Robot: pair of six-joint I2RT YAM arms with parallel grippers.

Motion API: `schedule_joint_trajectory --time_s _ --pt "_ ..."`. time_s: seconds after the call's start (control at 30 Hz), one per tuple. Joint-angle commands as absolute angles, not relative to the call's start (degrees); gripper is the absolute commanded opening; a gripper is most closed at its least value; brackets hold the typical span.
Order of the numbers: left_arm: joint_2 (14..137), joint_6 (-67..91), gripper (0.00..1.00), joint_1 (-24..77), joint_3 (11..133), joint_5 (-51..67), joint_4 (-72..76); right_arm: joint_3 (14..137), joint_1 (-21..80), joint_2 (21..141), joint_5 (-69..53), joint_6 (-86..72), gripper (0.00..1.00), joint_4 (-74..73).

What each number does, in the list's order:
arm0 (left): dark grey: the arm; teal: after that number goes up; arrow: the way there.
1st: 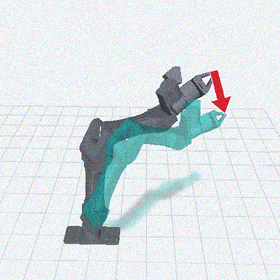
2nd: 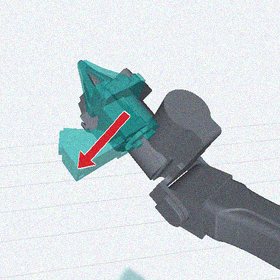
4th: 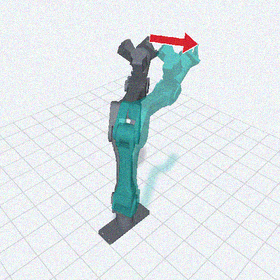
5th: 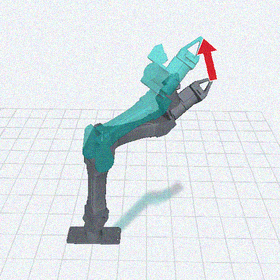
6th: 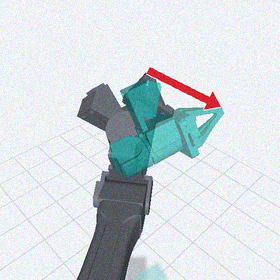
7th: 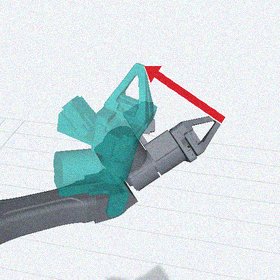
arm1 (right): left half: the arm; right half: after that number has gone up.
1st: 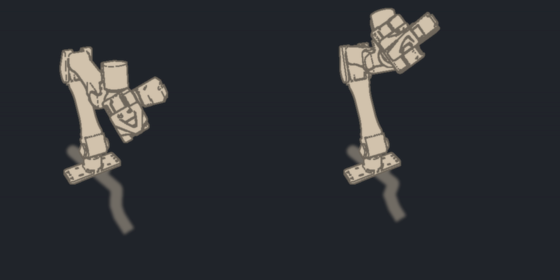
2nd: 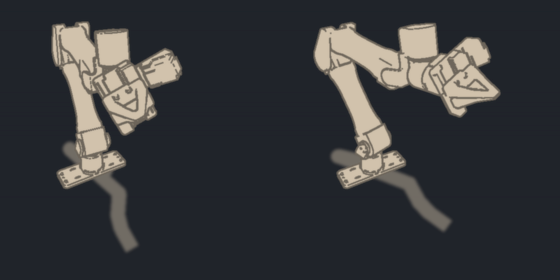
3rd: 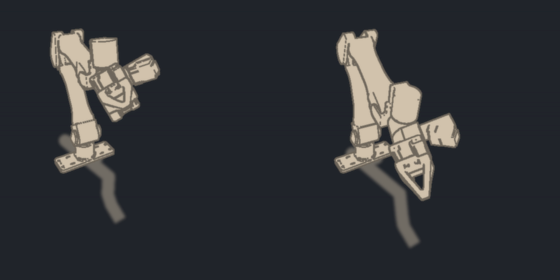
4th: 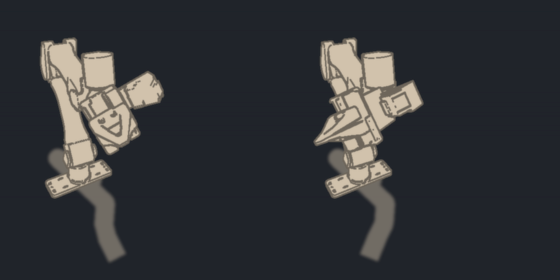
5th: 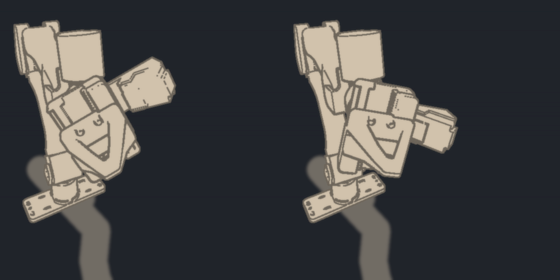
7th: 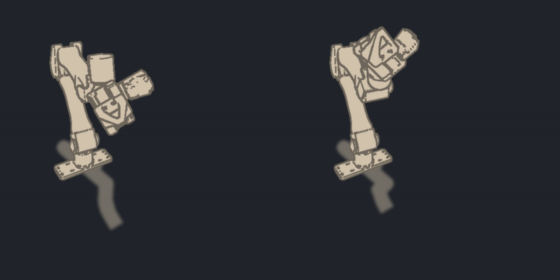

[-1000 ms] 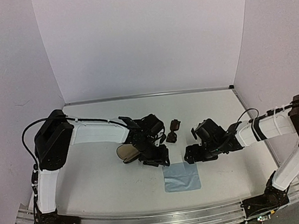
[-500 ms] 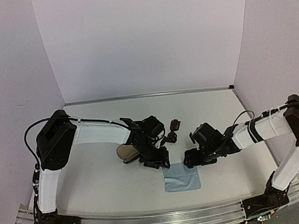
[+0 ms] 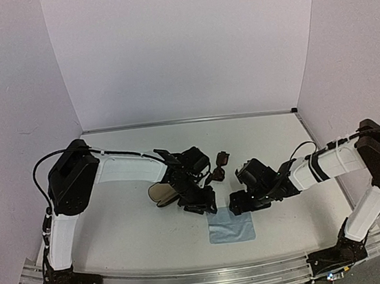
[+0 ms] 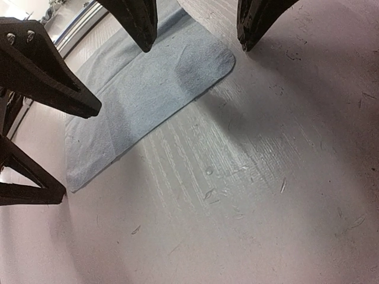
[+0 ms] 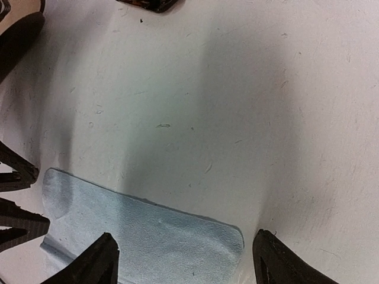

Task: Organize the sunglasses
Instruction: Fold the glasses cleaning cloth at the center of the board.

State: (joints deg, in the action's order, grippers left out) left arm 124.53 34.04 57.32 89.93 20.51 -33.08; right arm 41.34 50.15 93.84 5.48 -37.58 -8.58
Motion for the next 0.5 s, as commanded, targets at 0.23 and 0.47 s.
schedule_joint_trajectory --time_s 0.23,0.47 --pt "132.27 30.41 0.43 58.02 93.25 12.7 -41.43 42.41 53.45 98.88 4.86 -40.34 0.74 -13.27" --pt "133.72 30.06 0.37 58.45 91.99 10.66 -42.69 40.03 54.18 98.7 4.81 -41.85 0.64 -12.8"
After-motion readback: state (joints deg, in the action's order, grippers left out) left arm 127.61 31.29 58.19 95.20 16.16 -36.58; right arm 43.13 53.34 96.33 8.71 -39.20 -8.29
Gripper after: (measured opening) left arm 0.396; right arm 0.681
